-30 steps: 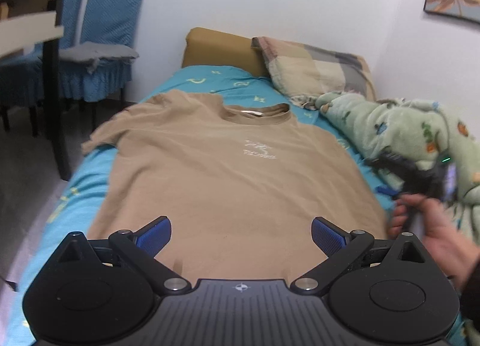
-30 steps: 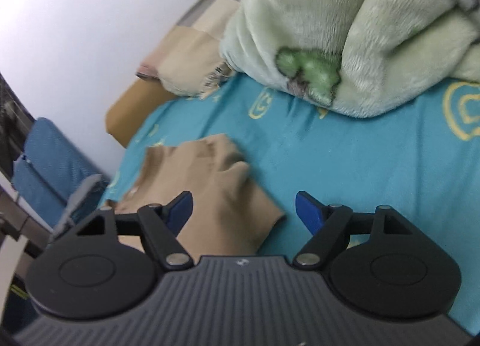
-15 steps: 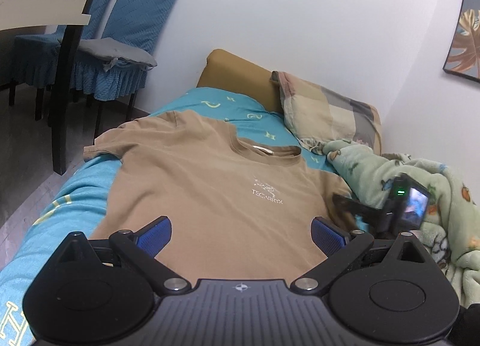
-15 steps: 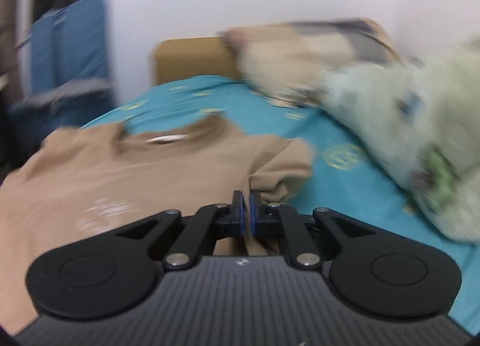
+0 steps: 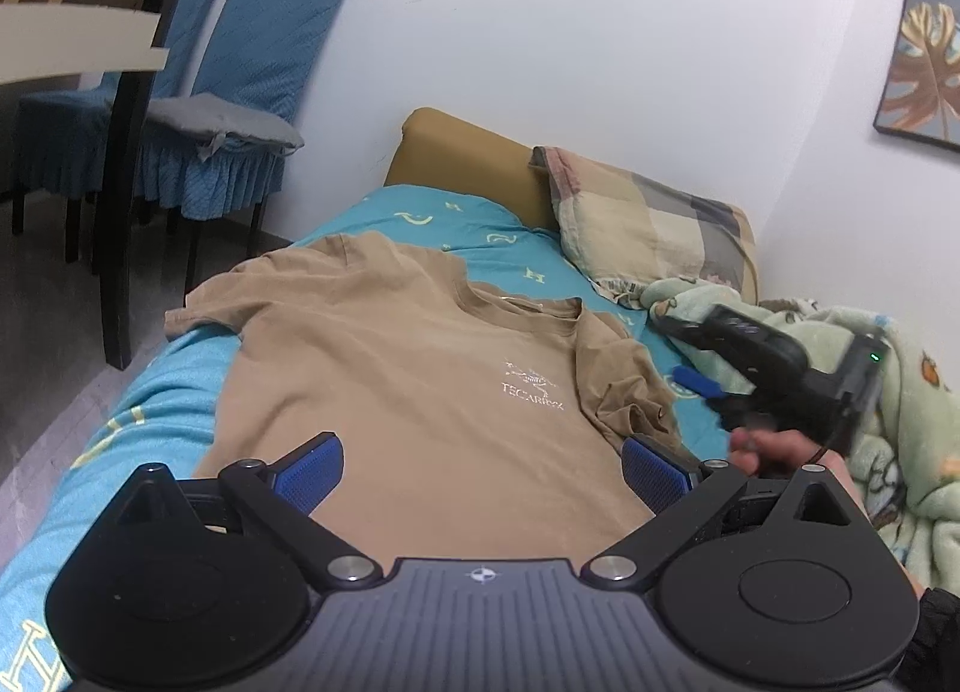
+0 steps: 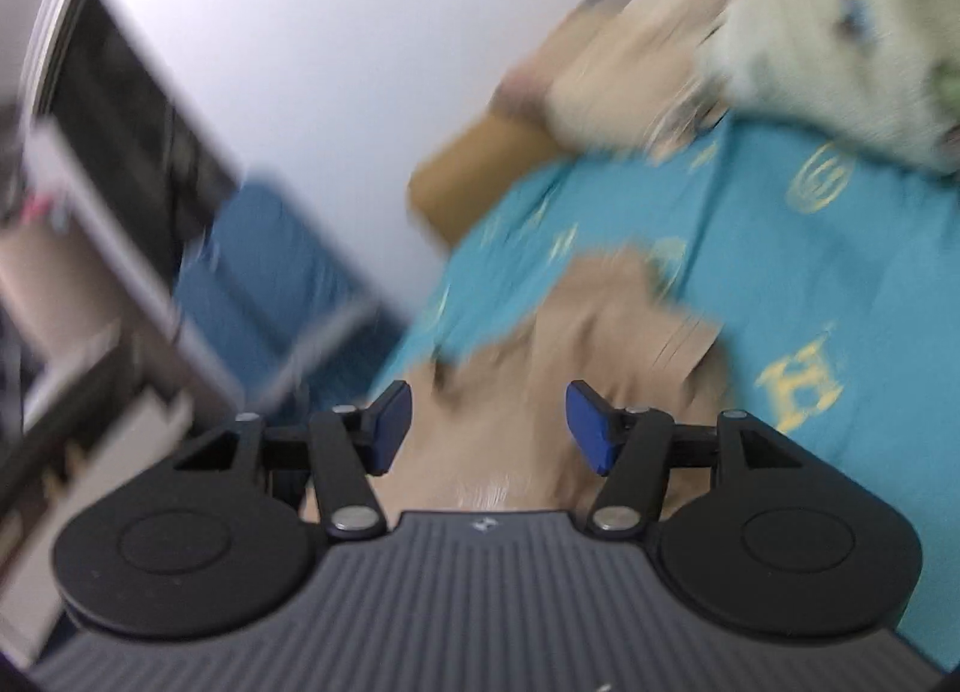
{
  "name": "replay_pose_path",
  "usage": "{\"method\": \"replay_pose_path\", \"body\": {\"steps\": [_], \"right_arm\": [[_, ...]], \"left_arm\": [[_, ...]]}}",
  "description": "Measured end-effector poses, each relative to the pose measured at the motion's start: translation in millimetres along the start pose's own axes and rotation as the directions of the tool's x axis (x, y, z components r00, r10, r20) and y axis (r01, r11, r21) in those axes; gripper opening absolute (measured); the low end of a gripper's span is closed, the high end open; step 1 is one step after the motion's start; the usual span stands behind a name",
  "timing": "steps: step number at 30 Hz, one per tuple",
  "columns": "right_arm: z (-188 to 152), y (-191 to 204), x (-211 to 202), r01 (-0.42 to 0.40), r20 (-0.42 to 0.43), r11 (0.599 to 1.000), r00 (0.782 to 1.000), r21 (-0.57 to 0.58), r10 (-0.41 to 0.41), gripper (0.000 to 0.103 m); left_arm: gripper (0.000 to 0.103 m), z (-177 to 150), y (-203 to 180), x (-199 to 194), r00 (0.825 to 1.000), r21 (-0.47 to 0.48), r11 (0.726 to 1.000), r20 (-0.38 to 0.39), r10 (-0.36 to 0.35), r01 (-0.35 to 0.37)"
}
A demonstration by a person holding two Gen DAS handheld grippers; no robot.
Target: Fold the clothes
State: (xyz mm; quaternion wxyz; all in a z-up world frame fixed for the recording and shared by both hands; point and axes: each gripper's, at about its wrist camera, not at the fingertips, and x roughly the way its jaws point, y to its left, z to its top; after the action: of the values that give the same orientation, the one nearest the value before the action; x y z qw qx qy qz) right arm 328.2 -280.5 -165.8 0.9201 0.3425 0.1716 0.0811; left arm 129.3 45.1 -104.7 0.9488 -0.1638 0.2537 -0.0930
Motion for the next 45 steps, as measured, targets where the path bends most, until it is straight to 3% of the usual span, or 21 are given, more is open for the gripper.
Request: {"method": "replay_pose_path", "body": {"steps": [3, 6, 7, 9, 10, 11, 13, 17, 20, 23, 24, 27, 28, 29, 30, 31, 34, 37, 42, 45], "right_arm": [[8.3, -21.6, 2.4, 0.146, 0.026, 0.985, 0.989, 0.089, -0.148, 0.059], [7.4, -41.7, 27.7, 0.200, -0.052, 0.975, 0.979, 0.102, -0.196, 0.059], [5.6, -44.2, 40.5, 0.187, -0.103, 0.979, 0.979, 0.085, -0.178, 0.059], [5.4, -39.6, 57.7, 0.180, -0.165, 0.984, 0.970, -0.005, -0.178, 0.041], [8.7, -32.6, 61.4, 0.195, -0.147, 0.978, 0.968, -0.075, -0.205, 0.021], [14.0, -25.5, 61.4, 0.214, -0.118, 0.967, 0.966, -0.137, -0.231, 0.014], [27.6, -17.2, 56.5, 0.239, -0.056, 0.946, 0.965, -0.219, -0.257, 0.011], [68.5, -19.8, 38.9, 0.352, 0.022, 0.852, 0.928, -0.387, -0.373, 0.006], [98.9, -35.3, 33.4, 0.472, 0.128, 0.726, 0.869, -0.500, -0.478, 0.006], [123.8, -63.2, 22.8, 0.580, 0.224, 0.623, 0.800, -0.525, -0.556, 0.006], [130.9, -73.4, 17.5, 0.584, 0.227, 0.626, 0.799, -0.516, -0.557, 0.006], [142.6, -94.9, -4.2, 0.508, 0.151, 0.736, 0.854, -0.448, -0.497, 0.008], [142.4, -96.0, -10.4, 0.494, 0.127, 0.756, 0.862, -0.430, -0.491, 0.022], [139.8, -93.3, -19.3, 0.491, 0.113, 0.764, 0.863, -0.419, -0.492, 0.056], [136.9, -90.3, -28.4, 0.488, 0.100, 0.771, 0.864, -0.410, -0.494, 0.066], [131.5, -84.6, -40.8, 0.481, 0.105, 0.779, 0.870, -0.401, -0.483, 0.087], [111.9, -58.7, -90.4, 0.439, 0.124, 0.817, 0.897, -0.373, -0.425, 0.088], [85.1, -20.2, -151.0, 0.420, 0.137, 0.833, 0.907, -0.362, -0.398, 0.088], [33.0, 57.9, -258.8, 0.317, 0.129, 0.873, 0.948, -0.371, -0.290, 0.088], [2.2, 82.4, -302.1, 0.299, 0.157, 0.873, 0.953, -0.385, -0.257, 0.088]], "left_arm": [[0.100, -3.2, -0.4, 5.8, 1.000, 0.007, 1.000, -0.014, -0.005, 0.005], [0.100, -7.9, 0.2, 12.8, 0.999, 0.013, 1.000, -0.037, -0.015, 0.016], [0.100, -8.7, 0.6, 15.0, 0.999, 0.009, 1.000, -0.044, -0.017, 0.018], [0.100, -9.2, 1.1, 19.0, 0.998, 0.001, 1.000, -0.054, -0.028, 0.028], [0.100, -9.5, 0.7, 20.9, 0.998, 0.002, 1.000, -0.057, -0.028, 0.028], [0.100, -10.0, -0.2, 22.5, 0.998, 0.009, 1.000, -0.059, -0.021, 0.022], [0.100, -11.7, -1.4, 25.1, 0.998, 0.021, 1.000, -0.066, -0.009, 0.011], [0.100, -13.8, -4.5, 29.6, 0.996, 0.045, 0.999, -0.090, -0.005, 0.009], [0.100, -15.2, -6.9, 30.8, 0.995, 0.065, 0.998, -0.096, -0.006, 0.012], [0.100, -16.3, -8.4, 32.8, 0.995, 0.087, 0.996, -0.099, -0.003, 0.011], [0.100, -16.6, -9.2, 33.7, 0.995, 0.095, 0.995, -0.101, -0.001, 0.010], [0.100, -18.5, -10.5, 36.2, 0.994, 0.121, 0.993, -0.108, -0.004, 0.017], [0.100, -18.4, -10.2, 35.3, 0.994, 0.124, 0.992, -0.106, -0.007, 0.021], [0.100, -18.4, -9.8, 34.4, 0.995, 0.128, 0.991, -0.104, -0.011, 0.024], [0.100, -18.3, -9.4, 33.5, 0.995, 0.132, 0.991, -0.102, -0.015, 0.028], [0.100, -18.3, -9.0, 32.6, 0.995, 0.135, 0.990, -0.099, -0.018, 0.032], [0.100, -13.1, -5.0, 25.9, 0.995, 0.113, 0.993, -0.091, -0.034, 0.044], [0.100, -7.5, -3.5, 17.3, 0.995, 0.083, 0.995, -0.086, -0.042, 0.049], [0.100, -6.2, -16.5, -5.6, 0.994, 0.141, 0.988, -0.096, -0.056, 0.069], [0.099, -10.9, -31.2, -22.6, 0.989, 0.178, 0.979, -0.119, -0.083, 0.104]]}}
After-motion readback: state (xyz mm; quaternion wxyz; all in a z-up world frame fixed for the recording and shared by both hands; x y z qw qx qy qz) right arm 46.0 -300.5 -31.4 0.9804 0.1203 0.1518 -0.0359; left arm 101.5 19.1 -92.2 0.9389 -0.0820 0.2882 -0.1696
